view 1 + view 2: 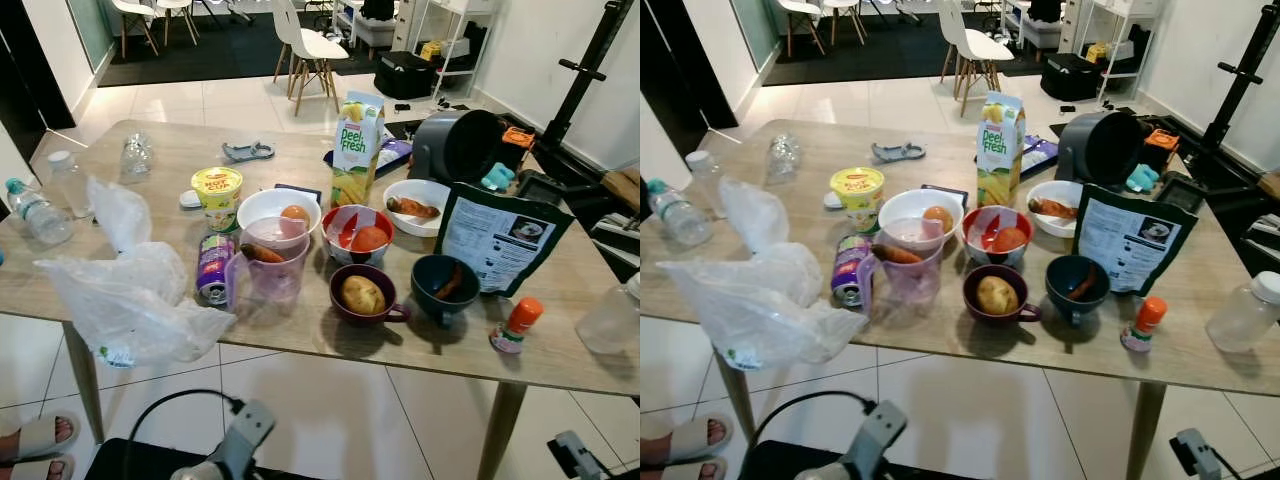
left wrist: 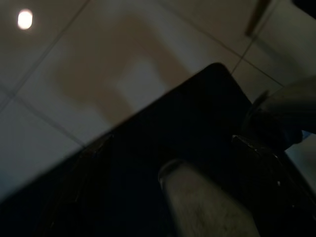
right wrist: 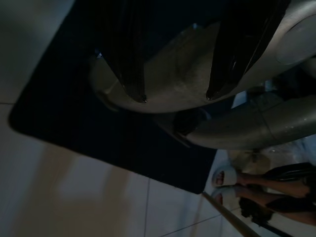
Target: Restocking fridge
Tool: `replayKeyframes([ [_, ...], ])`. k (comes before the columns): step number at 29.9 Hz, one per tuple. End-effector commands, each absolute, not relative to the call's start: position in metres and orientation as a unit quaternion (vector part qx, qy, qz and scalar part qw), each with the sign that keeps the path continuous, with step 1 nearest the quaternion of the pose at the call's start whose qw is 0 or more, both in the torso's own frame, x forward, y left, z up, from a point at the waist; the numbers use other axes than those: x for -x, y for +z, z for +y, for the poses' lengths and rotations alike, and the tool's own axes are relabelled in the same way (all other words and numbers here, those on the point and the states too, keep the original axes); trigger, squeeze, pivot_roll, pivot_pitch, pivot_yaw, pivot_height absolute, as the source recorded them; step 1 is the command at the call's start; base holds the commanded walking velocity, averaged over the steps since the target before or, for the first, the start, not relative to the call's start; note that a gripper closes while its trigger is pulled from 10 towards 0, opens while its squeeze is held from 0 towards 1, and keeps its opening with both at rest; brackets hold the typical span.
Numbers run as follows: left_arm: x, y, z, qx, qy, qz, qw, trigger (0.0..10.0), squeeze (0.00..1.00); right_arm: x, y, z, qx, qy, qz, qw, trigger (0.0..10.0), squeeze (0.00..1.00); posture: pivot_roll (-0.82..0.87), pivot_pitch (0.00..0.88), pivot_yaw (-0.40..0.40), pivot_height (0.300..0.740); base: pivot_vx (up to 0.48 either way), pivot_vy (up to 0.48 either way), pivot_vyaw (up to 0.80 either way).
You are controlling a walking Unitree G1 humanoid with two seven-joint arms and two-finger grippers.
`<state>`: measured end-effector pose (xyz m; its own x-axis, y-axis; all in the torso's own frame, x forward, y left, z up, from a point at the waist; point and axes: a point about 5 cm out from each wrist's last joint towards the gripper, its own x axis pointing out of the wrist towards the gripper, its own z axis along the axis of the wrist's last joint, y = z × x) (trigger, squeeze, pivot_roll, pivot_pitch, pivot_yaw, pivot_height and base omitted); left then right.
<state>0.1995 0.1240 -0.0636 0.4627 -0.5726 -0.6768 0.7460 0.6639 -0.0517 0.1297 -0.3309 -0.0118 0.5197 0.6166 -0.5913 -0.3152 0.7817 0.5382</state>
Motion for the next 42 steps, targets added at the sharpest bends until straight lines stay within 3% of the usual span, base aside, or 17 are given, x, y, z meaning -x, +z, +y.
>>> replayKeyframes([
  [1,-0.2,-0.059,0.108,-0.15,-0.444,0.313,0.826,10.0,0.0,-0.131,-0.008,-0.332,-0.183,0.284,0.402,0.851,10.0,0.0,0.05,0.033,0.002,0.74,0.0,0.0,0.0],
  [9,-0.232,-0.017,0.063,-0.145,-0.545,0.176,0.807,10.0,0.0,-0.14,0.0,-0.338,-0.145,0.282,0.41,0.855,10.0,0.0,0.05,0.03,-0.001,0.74,0.0,0.0,0.0],
  [17,-0.252,0.031,0.037,-0.135,-0.598,0.061,0.788,10.0,0.0,-0.148,0.019,-0.349,-0.124,0.295,0.386,0.865,10.0,0.0,0.05,0.025,0.005,0.74,0.0,0.0,0.0],
  [32,-0.251,0.061,0.032,-0.11,-0.608,0.013,0.786,10.0,0.0,-0.165,0.074,-0.338,-0.158,0.387,0.235,0.877,10.0,0.0,0.05,0.04,0.02,0.74,0.0,0.0,0.0],
  [42,-0.244,0.079,0.03,-0.066,-0.576,-0.018,0.815,10.0,0.0,-0.192,0.095,-0.328,-0.139,0.349,0.137,0.916,10.0,0.0,0.05,0.049,0.022,0.74,0.0,0.0,0.0],
])
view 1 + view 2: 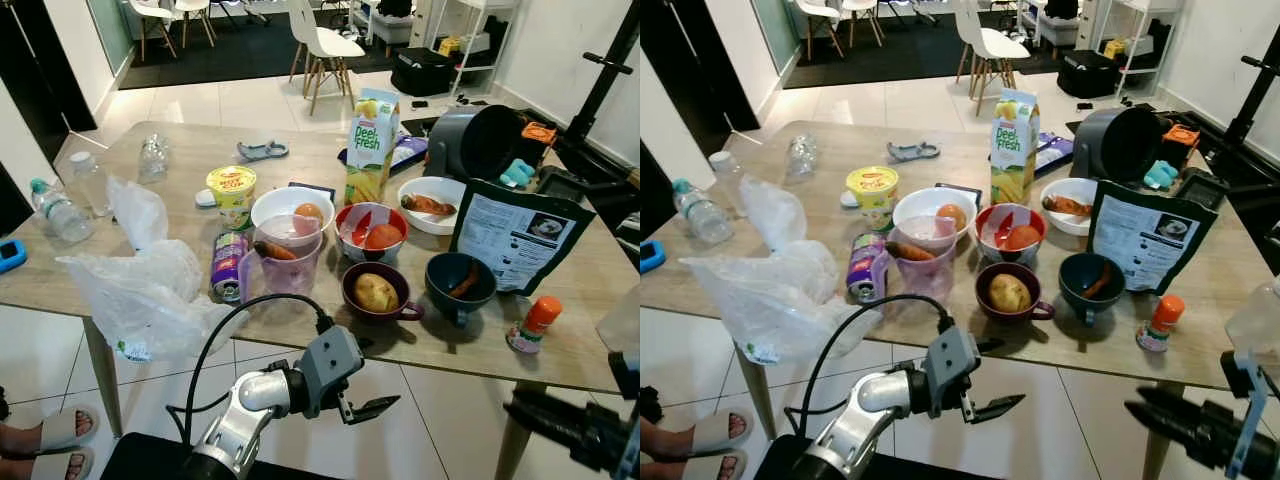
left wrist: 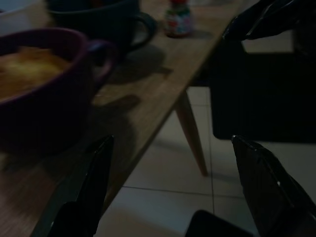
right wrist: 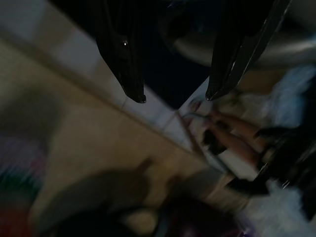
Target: Restocking fridge
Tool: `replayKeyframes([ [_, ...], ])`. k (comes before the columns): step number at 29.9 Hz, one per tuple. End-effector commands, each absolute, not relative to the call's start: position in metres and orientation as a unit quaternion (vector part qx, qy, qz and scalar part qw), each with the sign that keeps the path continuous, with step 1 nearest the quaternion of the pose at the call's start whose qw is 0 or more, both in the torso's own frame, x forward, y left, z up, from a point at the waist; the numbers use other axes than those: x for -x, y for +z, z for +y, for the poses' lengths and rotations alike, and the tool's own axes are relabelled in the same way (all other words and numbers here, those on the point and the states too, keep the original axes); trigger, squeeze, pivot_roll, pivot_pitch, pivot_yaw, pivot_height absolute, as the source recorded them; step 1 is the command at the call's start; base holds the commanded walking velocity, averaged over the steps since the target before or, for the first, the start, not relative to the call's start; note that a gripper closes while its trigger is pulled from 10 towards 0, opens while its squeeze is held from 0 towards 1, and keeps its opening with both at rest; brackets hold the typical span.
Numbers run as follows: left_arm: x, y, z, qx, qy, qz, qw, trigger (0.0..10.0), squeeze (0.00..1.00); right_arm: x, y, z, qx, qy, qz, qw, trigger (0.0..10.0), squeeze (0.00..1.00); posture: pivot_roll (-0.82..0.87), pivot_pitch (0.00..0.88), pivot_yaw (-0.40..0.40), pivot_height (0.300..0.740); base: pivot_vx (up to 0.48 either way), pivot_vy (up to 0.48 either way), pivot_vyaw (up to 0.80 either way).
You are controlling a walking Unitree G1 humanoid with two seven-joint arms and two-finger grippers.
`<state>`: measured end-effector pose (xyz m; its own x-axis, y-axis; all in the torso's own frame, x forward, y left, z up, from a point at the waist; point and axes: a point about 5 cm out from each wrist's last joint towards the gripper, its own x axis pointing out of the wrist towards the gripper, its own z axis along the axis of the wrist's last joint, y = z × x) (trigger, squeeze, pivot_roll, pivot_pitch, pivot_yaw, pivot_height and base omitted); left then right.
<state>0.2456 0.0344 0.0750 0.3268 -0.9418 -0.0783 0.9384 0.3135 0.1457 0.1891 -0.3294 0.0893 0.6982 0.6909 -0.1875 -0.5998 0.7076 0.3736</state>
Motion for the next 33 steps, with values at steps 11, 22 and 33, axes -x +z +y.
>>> replayKeyframes([
  [11,-0.241,0.088,0.036,-0.048,-0.56,-0.017,0.827,10.0,0.0,-0.212,0.111,-0.297,-0.11,0.394,0.116,0.905,10.0,0.0,0.06,0.052,0.018,0.74,0.0,0.0,0.0],
  [22,-0.24,0.089,0.038,-0.044,-0.559,-0.012,0.828,10.0,0.0,-0.233,0.114,-0.278,-0.039,0.39,0.134,0.91,10.0,0.0,0.05,0.055,0.011,0.74,0.0,0.0,0.0],
  [33,-0.238,0.091,0.039,-0.042,-0.561,-0.007,0.827,10.0,0.0,-0.244,0.112,-0.278,-0.002,0.346,0.146,0.927,10.0,0.0,0.05,0.056,0.01,0.74,0.0,0.0,0.0],
])
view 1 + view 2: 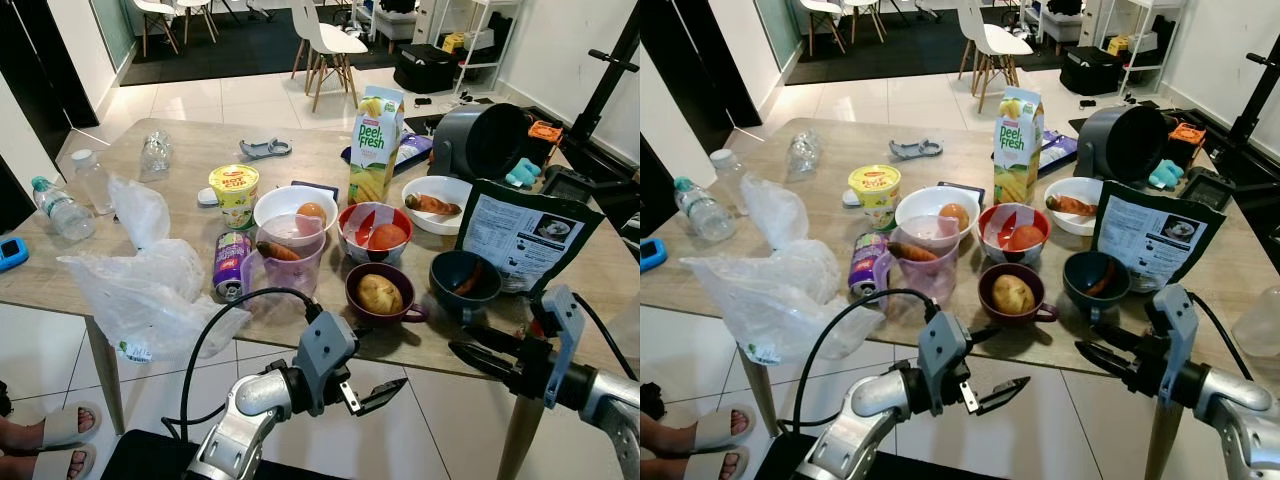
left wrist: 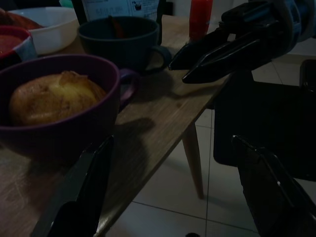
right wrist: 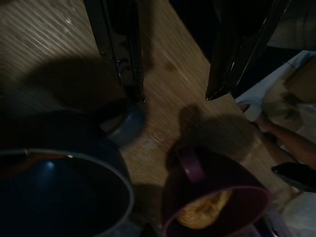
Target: Restocking fridge
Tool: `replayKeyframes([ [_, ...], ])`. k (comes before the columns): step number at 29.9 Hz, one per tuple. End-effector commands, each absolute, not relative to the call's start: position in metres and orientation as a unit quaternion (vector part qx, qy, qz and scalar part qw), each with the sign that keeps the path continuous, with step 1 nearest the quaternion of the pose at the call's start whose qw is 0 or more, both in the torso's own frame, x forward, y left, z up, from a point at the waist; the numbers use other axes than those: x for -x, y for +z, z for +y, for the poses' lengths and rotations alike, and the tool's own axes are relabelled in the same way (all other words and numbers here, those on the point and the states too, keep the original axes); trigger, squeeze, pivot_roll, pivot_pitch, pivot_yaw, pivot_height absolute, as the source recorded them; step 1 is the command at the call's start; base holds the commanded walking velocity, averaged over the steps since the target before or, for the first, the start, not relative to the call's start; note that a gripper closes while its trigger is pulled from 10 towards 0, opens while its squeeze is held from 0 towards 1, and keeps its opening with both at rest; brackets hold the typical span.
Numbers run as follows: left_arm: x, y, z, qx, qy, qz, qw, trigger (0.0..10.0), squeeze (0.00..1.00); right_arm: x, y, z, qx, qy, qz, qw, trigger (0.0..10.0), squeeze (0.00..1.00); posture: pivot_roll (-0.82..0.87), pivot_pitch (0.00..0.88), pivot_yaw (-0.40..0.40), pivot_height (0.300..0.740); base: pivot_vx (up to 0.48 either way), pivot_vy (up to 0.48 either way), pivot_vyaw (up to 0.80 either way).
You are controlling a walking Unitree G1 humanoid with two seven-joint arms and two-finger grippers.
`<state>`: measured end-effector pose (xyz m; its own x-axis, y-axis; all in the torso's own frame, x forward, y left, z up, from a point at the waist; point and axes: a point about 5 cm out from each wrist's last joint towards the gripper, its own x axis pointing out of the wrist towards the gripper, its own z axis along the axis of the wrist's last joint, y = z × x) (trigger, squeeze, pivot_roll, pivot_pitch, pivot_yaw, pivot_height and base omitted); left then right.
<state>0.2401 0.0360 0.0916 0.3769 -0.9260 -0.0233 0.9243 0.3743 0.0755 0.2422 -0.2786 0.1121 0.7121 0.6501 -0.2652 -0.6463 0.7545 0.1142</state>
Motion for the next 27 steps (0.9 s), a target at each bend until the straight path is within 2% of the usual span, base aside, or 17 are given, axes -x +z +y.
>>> replayKeyframes([
  [1,-0.238,0.091,0.038,-0.043,-0.562,-0.008,0.826,10.0,0.0,-0.245,0.111,-0.277,-0.003,0.344,0.147,0.927,10.0,0.0,0.05,0.056,0.01,0.74,0.0,0.0,0.0],
  [18,-0.238,0.092,0.038,-0.045,-0.562,-0.007,0.826,10.0,0.0,-0.259,0.109,-0.282,0.026,0.28,0.151,0.948,10.0,0.0,0.06,0.053,0.006,0.74,0.0,0.0,0.0],
  [27,-0.238,0.092,0.037,-0.045,-0.564,-0.007,0.825,10.0,0.0,-0.263,0.109,-0.277,0.012,0.277,0.157,0.948,10.0,0.0,0.06,0.047,0.004,0.74,0.0,0.0,0.0],
])
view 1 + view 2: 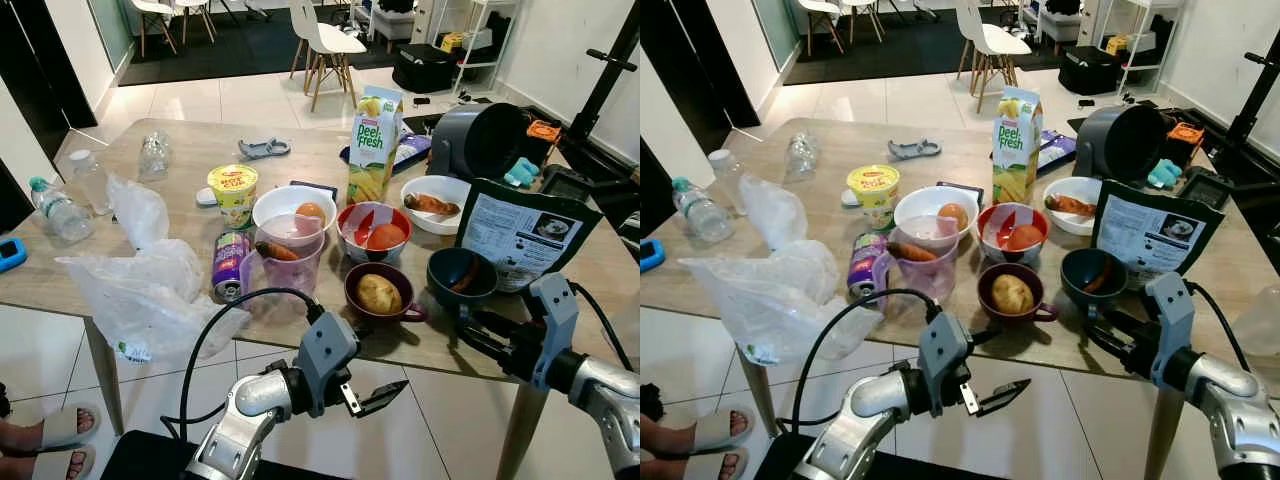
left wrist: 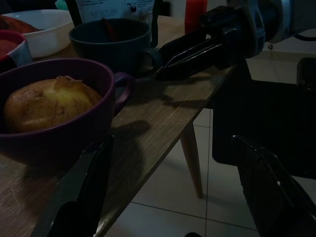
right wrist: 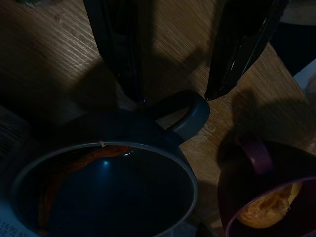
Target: Restocking fridge
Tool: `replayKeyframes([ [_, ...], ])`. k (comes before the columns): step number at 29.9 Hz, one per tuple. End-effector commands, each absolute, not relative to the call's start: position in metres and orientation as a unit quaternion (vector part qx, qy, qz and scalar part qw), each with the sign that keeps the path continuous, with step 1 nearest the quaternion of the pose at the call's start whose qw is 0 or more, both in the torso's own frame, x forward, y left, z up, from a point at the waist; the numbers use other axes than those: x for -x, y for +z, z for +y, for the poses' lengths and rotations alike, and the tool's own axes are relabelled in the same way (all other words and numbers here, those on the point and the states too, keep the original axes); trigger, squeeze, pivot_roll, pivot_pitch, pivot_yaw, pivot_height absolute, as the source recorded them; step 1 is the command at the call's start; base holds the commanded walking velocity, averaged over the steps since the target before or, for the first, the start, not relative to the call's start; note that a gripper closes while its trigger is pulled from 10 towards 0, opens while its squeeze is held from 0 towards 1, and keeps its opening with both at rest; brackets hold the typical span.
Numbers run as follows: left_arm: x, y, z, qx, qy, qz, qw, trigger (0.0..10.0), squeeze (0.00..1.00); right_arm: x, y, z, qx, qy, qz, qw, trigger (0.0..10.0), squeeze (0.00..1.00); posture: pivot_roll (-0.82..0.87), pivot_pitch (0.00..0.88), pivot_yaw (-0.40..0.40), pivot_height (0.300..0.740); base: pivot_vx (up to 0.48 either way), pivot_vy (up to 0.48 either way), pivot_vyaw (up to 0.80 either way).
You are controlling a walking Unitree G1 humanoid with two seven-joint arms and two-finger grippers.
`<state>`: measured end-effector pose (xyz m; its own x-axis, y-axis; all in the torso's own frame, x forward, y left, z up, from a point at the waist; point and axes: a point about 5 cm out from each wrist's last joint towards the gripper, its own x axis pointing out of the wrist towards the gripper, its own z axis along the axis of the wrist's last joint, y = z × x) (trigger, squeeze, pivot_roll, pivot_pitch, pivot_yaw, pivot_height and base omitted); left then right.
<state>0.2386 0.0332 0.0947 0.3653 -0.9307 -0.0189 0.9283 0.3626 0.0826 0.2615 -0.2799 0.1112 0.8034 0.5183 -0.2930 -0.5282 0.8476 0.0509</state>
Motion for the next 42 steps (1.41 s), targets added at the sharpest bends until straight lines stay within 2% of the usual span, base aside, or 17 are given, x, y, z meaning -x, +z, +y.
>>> replayKeyframes([
  [1,-0.238,0.093,0.037,-0.045,-0.564,-0.007,0.825,10.0,0.0,-0.263,0.108,-0.277,0.008,0.274,0.16,0.948,10.0,0.0,0.06,0.047,0.004,0.74,0.0,0.0,0.0],
  [22,-0.237,0.091,0.034,-0.043,-0.569,-0.004,0.821,10.0,0.0,-0.271,0.106,-0.289,-0.045,0.202,0.184,0.961,10.0,0.0,0.06,0.053,0.003,0.74,0.0,0.0,0.0],
  [32,-0.236,0.091,0.034,-0.043,-0.572,-0.003,0.819,10.0,0.0,-0.252,0.099,-0.288,0.009,0.265,0.245,0.933,10.0,0.0,0.06,0.052,0.0,0.74,0.0,0.0,0.0],
  [37,-0.235,0.09,0.033,-0.042,-0.574,-0.002,0.818,10.0,0.0,-0.251,0.105,-0.289,0.009,0.274,0.239,0.932,10.0,0.0,0.05,0.054,0.001,0.74,0.0,0.0,0.0],
  [42,-0.235,0.09,0.033,-0.043,-0.576,-0.002,0.816,10.0,0.0,-0.249,0.122,-0.28,-0.003,0.324,0.195,0.926,10.0,0.0,0.06,0.052,0.001,0.74,0.0,0.0,0.0],
])
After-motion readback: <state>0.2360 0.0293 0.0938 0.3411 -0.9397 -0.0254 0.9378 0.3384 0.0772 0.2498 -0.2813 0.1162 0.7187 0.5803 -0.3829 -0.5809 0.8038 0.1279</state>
